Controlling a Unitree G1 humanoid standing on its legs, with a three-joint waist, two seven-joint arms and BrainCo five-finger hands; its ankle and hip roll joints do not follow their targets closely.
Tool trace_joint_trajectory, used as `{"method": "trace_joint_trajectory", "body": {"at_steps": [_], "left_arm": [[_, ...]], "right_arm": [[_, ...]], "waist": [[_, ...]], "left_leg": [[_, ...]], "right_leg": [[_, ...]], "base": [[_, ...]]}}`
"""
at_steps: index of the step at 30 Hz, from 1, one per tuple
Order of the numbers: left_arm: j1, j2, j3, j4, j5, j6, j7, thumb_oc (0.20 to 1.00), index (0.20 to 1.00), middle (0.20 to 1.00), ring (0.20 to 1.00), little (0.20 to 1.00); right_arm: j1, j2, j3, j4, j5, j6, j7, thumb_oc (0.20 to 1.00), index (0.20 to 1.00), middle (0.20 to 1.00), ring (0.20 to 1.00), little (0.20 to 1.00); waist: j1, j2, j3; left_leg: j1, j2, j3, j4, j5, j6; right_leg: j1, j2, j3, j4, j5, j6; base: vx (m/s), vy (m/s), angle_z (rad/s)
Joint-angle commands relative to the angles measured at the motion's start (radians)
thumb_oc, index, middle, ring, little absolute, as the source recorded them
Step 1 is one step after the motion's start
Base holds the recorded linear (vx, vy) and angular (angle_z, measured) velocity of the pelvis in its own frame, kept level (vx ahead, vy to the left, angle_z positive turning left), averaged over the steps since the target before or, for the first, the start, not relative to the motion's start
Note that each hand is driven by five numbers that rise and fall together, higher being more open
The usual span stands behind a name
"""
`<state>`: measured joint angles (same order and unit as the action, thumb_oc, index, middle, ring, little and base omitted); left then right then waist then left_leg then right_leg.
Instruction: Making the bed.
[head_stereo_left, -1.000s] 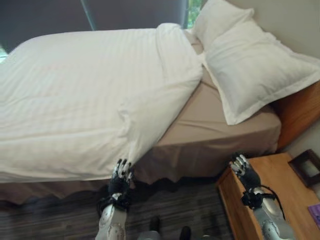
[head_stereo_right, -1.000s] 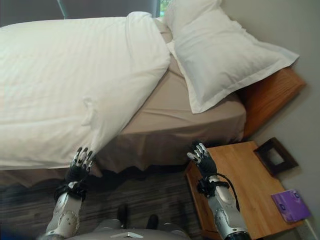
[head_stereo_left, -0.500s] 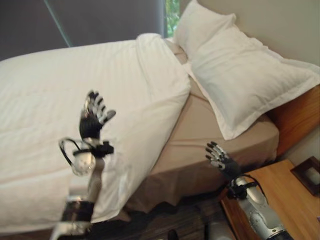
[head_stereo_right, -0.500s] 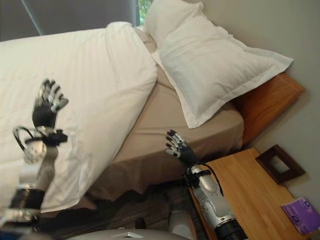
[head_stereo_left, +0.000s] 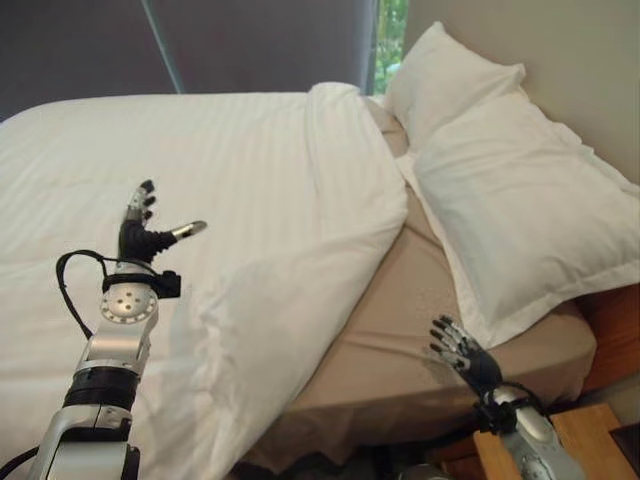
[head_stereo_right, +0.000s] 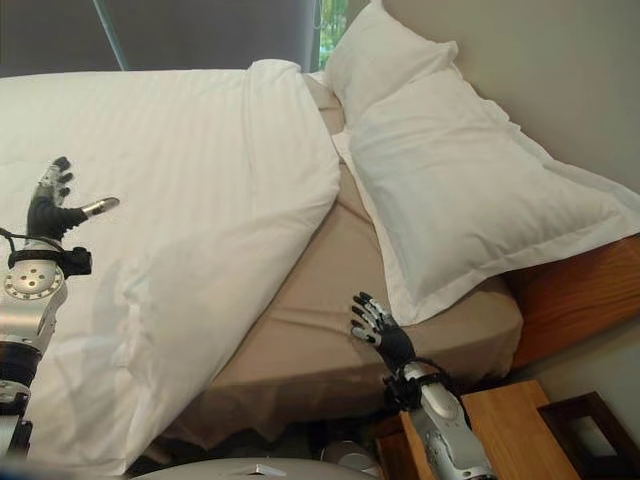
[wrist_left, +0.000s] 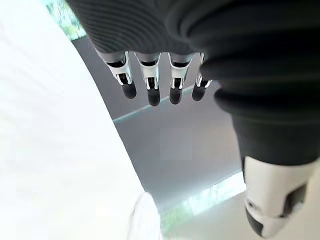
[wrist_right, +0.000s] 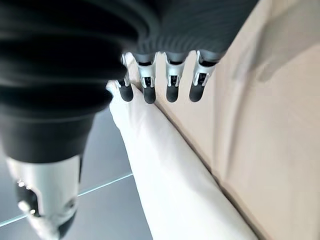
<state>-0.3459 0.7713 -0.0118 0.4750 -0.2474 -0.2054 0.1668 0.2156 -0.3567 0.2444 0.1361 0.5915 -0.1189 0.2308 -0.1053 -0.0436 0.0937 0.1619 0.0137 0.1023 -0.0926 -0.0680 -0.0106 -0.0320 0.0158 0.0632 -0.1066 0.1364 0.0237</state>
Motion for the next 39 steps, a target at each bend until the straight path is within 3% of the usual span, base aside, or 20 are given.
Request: {"method": "trace_joint_trajectory", "body": {"at_steps": [1, 4, 5, 7, 8, 9, 11, 13, 15, 16, 17, 18, 22, 25, 27, 30, 31, 32, 34, 39], "left_arm": [[-0.022, 0.041, 0.001, -0.022, 0.027, -0.043, -0.025, 1.000, 1.000, 1.000, 1.000, 1.000], [-0.015, 0.034, 0.001, -0.043, 0.011, -0.053, -0.032, 1.000, 1.000, 1.000, 1.000, 1.000], [-0.049, 0.002, -0.005, -0.082, -0.037, -0.066, -0.027, 1.000, 1.000, 1.000, 1.000, 1.000], [-0.093, -0.018, -0.034, -0.085, -0.051, -0.076, -0.025, 1.000, 1.000, 1.000, 1.000, 1.000], [-0.148, -0.045, -0.065, -0.072, -0.055, -0.072, -0.015, 1.000, 1.000, 1.000, 1.000, 1.000], [-0.150, -0.045, -0.066, -0.071, -0.055, -0.073, -0.015, 1.000, 1.000, 1.000, 1.000, 1.000], [-0.156, -0.068, -0.067, -0.081, -0.080, -0.070, -0.009, 1.000, 1.000, 1.000, 1.000, 1.000], [-0.147, -0.066, -0.064, -0.090, -0.093, -0.067, -0.020, 1.000, 1.000, 1.000, 1.000, 1.000], [-0.107, -0.030, -0.034, -0.118, -0.092, -0.058, -0.031, 1.000, 1.000, 1.000, 1.000, 1.000], [-0.093, -0.020, -0.015, -0.121, -0.102, -0.059, -0.032, 1.000, 1.000, 1.000, 1.000, 1.000], [-0.091, -0.019, -0.013, -0.122, -0.102, -0.059, -0.032, 1.000, 1.000, 1.000, 1.000, 1.000], [-0.077, -0.017, 0.016, -0.126, -0.156, -0.074, -0.033, 1.000, 1.000, 1.000, 1.000, 1.000], [-0.054, -0.058, 0.026, -0.110, -0.211, -0.070, -0.040, 1.000, 1.000, 1.000, 1.000, 1.000], [-0.040, -0.051, 0.027, -0.115, -0.184, -0.065, -0.049, 1.000, 1.000, 1.000, 1.000, 1.000], [0.025, -0.010, 0.077, -0.128, -0.153, -0.060, -0.064, 1.000, 1.000, 1.000, 1.000, 1.000], [0.046, 0.029, 0.108, -0.119, -0.111, -0.051, -0.058, 1.000, 1.000, 1.000, 1.000, 1.000], [0.051, 0.057, 0.115, -0.114, -0.061, -0.041, -0.054, 1.000, 1.000, 1.000, 1.000, 1.000], [0.042, 0.171, 0.094, -0.064, 0.161, -0.005, -0.019, 1.000, 1.000, 1.000, 1.000, 1.000], [0.000, 0.184, 0.076, 0.034, 0.098, -0.008, -0.035, 1.000, 1.000, 1.000, 1.000, 1.000], [-0.136, 0.211, -0.006, 0.157, 0.132, 0.021, -0.029, 1.000, 1.000, 1.000, 1.000, 1.000]], "right_arm": [[-0.025, -0.001, -0.003, -0.042, 0.008, -0.033, 0.017, 1.000, 1.000, 1.000, 1.000, 1.000], [-0.019, 0.001, -0.014, -0.045, 0.004, -0.036, 0.016, 1.000, 1.000, 1.000, 1.000, 1.000], [-0.008, 0.009, -0.049, -0.059, -0.005, -0.046, -0.005, 1.000, 1.000, 1.000, 1.000, 1.000], [0.015, 0.012, -0.071, -0.070, -0.011, -0.047, -0.010, 1.000, 1.000, 1.000, 1.000, 1.000], [0.018, 0.015, -0.075, -0.061, -0.016, -0.050, -0.018, 1.000, 1.000, 1.000, 1.000, 1.000], [0.017, 0.016, -0.077, -0.061, -0.016, -0.050, -0.017, 1.000, 1.000, 1.000, 1.000, 1.000], [-0.001, 0.023, -0.057, -0.041, -0.018, -0.045, -0.025, 1.000, 1.000, 1.000, 1.000, 1.000], [-0.009, 0.020, -0.048, -0.031, -0.028, -0.041, -0.025, 1.000, 1.000, 1.000, 1.000, 1.000], [-0.053, 0.011, -0.024, -0.016, -0.033, -0.030, -0.021, 1.000, 1.000, 1.000, 1.000, 1.000], [-0.073, 0.008, -0.013, -0.007, -0.022, -0.027, -0.022, 1.000, 1.000, 1.000, 1.000, 1.000], [-0.074, 0.008, -0.011, -0.005, -0.022, -0.028, -0.022, 1.000, 1.000, 1.000, 1.000, 1.000], [-0.102, 0.000, 0.002, 0.001, 0.002, -0.031, -0.026, 1.000, 1.000, 1.000, 1.000, 1.000], [-0.096, -0.052, 0.002, -0.014, -0.009, -0.018, -0.011, 1.000, 1.000, 1.000, 1.000, 1.000], [-0.094, -0.081, -0.015, -0.004, -0.029, -0.010, -0.009, 1.000, 1.000, 1.000, 1.000, 1.000], [-0.079, -0.083, -0.043, 0.017, -0.020, -0.001, -0.001, 1.000, 1.000, 1.000, 1.000, 1.000], [-0.062, -0.073, -0.054, 0.035, -0.003, 0.002, 0.004, 1.000, 1.000, 1.000, 1.000, 1.000], [-0.054, -0.067, -0.056, 0.036, -0.001, 0.003, 0.008, 1.000, 1.000, 1.000, 1.000, 1.000], [-0.043, -0.061, -0.054, 0.049, 0.004, -0.010, 0.020, 1.000, 1.000, 1.000, 1.000, 1.000], [-0.032, -0.059, -0.042, 0.045, 0.011, -0.011, 0.023, 1.000, 1.000, 1.000, 1.000, 1.000], [-0.005, -0.061, -0.016, 0.033, -0.001, 0.000, 0.040, 1.000, 1.000, 1.000, 1.000, 1.000]], "waist": [[-0.005, 0.013, -0.035], [-0.014, 0.017, -0.032], [-0.040, 0.020, -0.003], [-0.053, 0.023, 0.014], [-0.072, 0.031, 0.041], [-0.071, 0.031, 0.039], [-0.049, 0.050, 0.040], [-0.034, 0.047, 0.037], [0.025, 0.021, 0.016], [0.044, 0.014, 0.010], [0.042, 0.014, 0.011], [0.065, 0.008, 0.017], [0.071, 0.012, 0.055], [0.074, 0.010, 0.083], [0.068, -0.013, 0.074], [0.061, -0.015, 0.054], [0.058, -0.011, 0.043], [0.052, 0.017, 0.026], [0.041, 0.027, 0.018], [0.034, 0.038, 0.000]], "left_leg": [[-0.050, -0.021, -0.020, 0.005, 0.087, -0.010], [-0.054, -0.024, -0.007, 0.005, 0.085, -0.010], [-0.080, -0.019, 0.045, 0.005, 0.084, -0.008], [-0.104, -0.018, 0.059, 0.005, 0.094, -0.008], [-0.131, -0.004, 0.061, 0.005, 0.112, -0.007], [-0.133, -0.004, 0.061, 0.005, 0.112, -0.007], [-0.161, 0.035, 0.084, 0.005, 0.133, -0.010], [-0.165, 0.040, 0.093, 0.005, 0.142, -0.011], [-0.191, 0.037, 0.116, 0.005, 0.166, -0.018], [-0.214, 0.043, 0.121, 0.005, 0.185, -0.025], [-0.213, 0.043, 0.121, 0.005, 0.185, -0.025], [-0.257, 0.054, 0.105, 0.005, 0.236, -0.049], [-0.291, 0.064, 0.040, 0.007, 0.303, -0.089], [-0.316, 0.053, -0.004, 0.070, 0.297, -0.098], [-0.281, 0.044, -0.007, 0.163, 0.206, -0.072], [-0.236, 0.051, 0.001, 0.205, 0.167, -0.067], [-0.207, 0.054, -0.001, 0.190, 0.159, -0.067], [-0.160, 0.051, -0.027, 0.091, 0.165, -0.067], [-0.140, 0.048, -0.027, 0.044, 0.179, -0.070], [-0.109, 0.038, -0.023, 0.005, 0.176, -0.070]], "right_leg": [[0.087, -0.062, -0.007, 0.024, -0.073, 0.105], [0.077, -0.064, 0.003, 0.020, -0.061, 0.113], [0.019, -0.067, 0.014, 0.036, -0.026, 0.141], [-0.027, -0.066, 0.023, 0.090, -0.028, 0.146], [-0.077, -0.051, 0.020, 0.202, -0.064, 0.150], [-0.084, -0.051, 0.021, 0.211, -0.069, 0.150], [-0.059, -0.067, -0.041, 0.325, -0.150, 0.119], [-0.046, -0.076, -0.059, 0.379, -0.169, 0.117], [0.079, -0.093, -0.111, 0.287, -0.202, 0.114], [0.104, -0.080, -0.114, 0.213, -0.218, 0.104], [0.109, -0.079, -0.115, 0.204, -0.214, 0.103], [0.134, -0.061, -0.092, 0.093, -0.209, 0.085], [0.148, -0.031, -0.112, 0.062, -0.201, 0.056], [0.135, -0.040, -0.129, 0.082, -0.192, 0.051], [0.111, -0.067, -0.134, 0.086, -0.165, 0.045], [0.105, -0.070, -0.129, 0.081, -0.159, 0.038], [0.106, -0.067, -0.131, 0.079, -0.161, 0.036], [0.106, -0.045, -0.137, 0.081, -0.172, 0.044], [0.111, -0.042, -0.138, 0.075, -0.171, 0.046], [0.139, -0.044, -0.144, 0.041, -0.161, 0.054]], "base": [[-0.02, 0.039, 0.05], [-0.08, 0.066, -0.15], [-0.33, 0.155, -0.41], [-0.33, 0.101, -0.54], [-0.21, 0.022, -0.59], [-0.31, 0.010, -0.37], [-0.21, -0.044, -0.35], [-0.19, -0.079, -0.82], [-0.25, -0.194, -0.64], [-0.13, -0.140, -0.22], [-0.23, -0.240, -0.19], [-0.16, -0.169, -0.25], [-0.25, -0.251, 0.22], [-0.25, -0.115, 0.56], [-0.19, -0.090, 0.17], [-0.04, -0.035, -0.27], [0.00, 0.000, 0.00], [0.04, 0.010, 0.15], [0.04, 0.033, 0.12], [0.07, 0.066, 0.15]]}}
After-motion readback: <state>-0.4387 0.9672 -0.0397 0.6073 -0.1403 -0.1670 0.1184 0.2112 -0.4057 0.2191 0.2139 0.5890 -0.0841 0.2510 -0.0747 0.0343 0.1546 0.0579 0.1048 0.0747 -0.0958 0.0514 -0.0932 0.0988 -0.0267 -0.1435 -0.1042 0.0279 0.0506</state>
